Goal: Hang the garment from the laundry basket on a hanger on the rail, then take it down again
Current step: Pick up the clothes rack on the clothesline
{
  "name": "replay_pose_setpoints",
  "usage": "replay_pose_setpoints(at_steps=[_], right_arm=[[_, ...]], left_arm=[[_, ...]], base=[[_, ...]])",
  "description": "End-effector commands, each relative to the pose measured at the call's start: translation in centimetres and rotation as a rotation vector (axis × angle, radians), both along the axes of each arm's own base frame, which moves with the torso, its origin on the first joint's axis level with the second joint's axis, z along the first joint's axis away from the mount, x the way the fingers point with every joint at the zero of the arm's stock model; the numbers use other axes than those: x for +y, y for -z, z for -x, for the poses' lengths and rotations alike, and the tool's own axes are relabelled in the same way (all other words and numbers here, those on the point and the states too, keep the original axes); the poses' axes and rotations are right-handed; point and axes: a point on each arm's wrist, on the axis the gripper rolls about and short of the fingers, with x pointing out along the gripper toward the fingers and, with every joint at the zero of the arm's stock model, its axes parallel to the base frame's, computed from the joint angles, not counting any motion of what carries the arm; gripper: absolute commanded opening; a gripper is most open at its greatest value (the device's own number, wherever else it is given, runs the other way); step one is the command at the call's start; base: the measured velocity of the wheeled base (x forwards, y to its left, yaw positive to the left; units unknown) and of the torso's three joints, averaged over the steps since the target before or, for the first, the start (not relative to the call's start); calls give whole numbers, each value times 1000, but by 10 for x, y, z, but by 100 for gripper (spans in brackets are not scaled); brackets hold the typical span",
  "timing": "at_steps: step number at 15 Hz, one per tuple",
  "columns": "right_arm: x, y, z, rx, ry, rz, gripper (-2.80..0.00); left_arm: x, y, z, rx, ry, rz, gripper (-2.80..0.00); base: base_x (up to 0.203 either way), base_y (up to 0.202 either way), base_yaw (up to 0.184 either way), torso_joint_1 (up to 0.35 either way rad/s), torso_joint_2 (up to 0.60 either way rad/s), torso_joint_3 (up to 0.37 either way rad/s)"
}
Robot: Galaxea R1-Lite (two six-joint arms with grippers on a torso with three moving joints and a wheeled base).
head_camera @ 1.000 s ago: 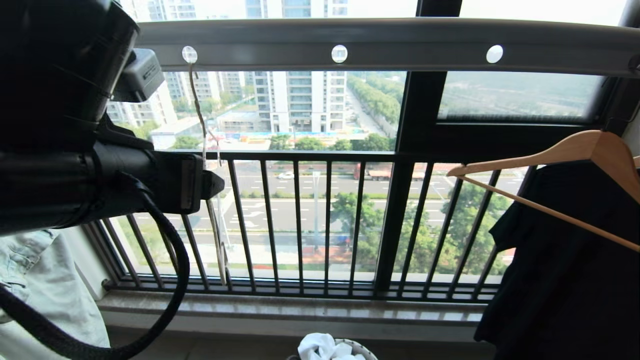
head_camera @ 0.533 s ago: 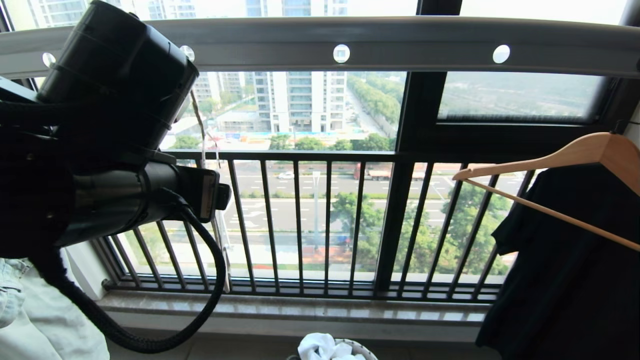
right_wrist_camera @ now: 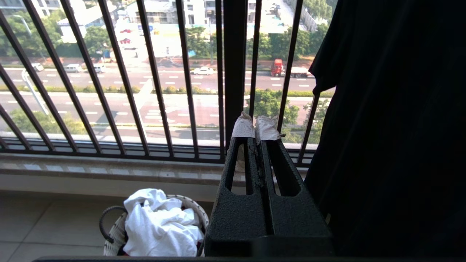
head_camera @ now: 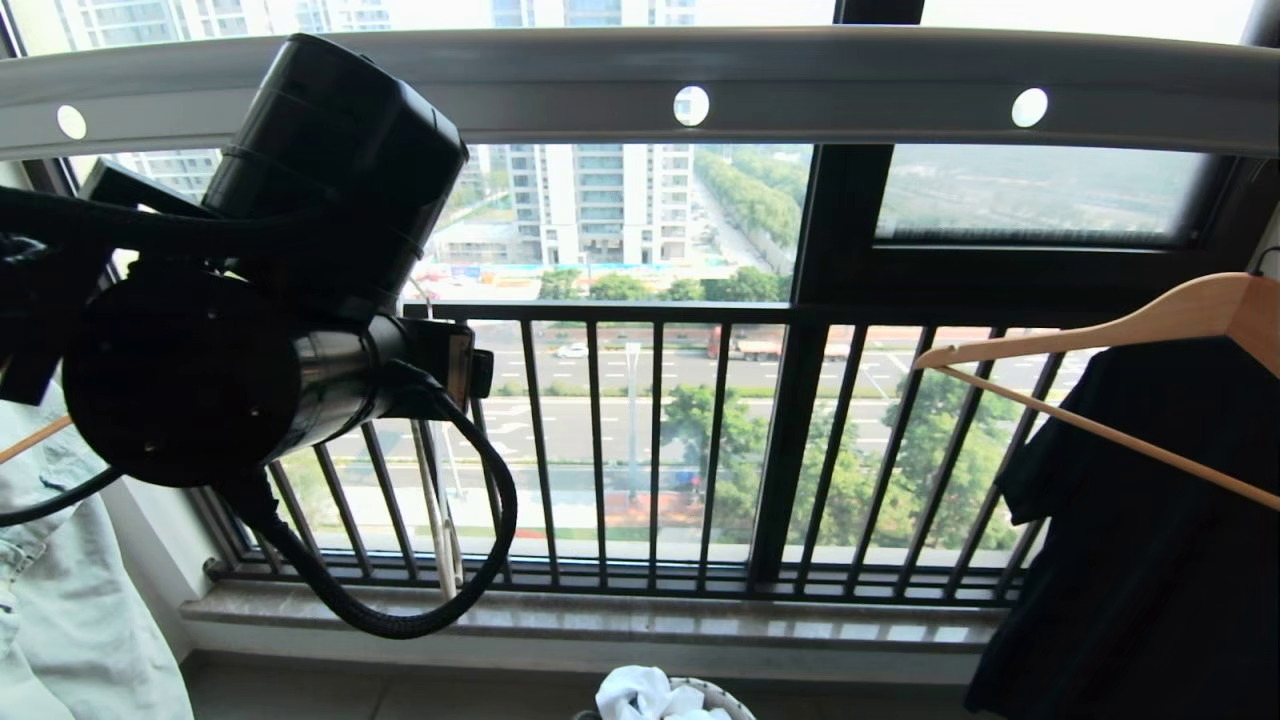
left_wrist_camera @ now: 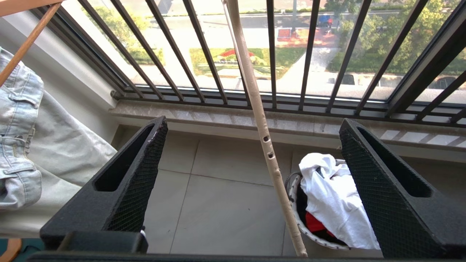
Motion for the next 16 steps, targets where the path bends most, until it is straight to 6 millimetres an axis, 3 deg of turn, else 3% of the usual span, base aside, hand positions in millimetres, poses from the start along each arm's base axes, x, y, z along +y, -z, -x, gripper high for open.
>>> replay_pose_setpoints(at_steps=[1,11,16], right_arm=[[0,0,0,1,0,0,-280],[0,0,0,1,0,0,-280],[0,0,0,1,0,0,-280]], left_arm=[[-2,1,-3,-8,-11,4,0],[8,5,-20,-30,-128,31,0],[11,4,-17,-34,-135,31,0]], base=[[0,0,0,0,0,0],[0,0,0,0,0,0],[0,0,0,0,0,0]])
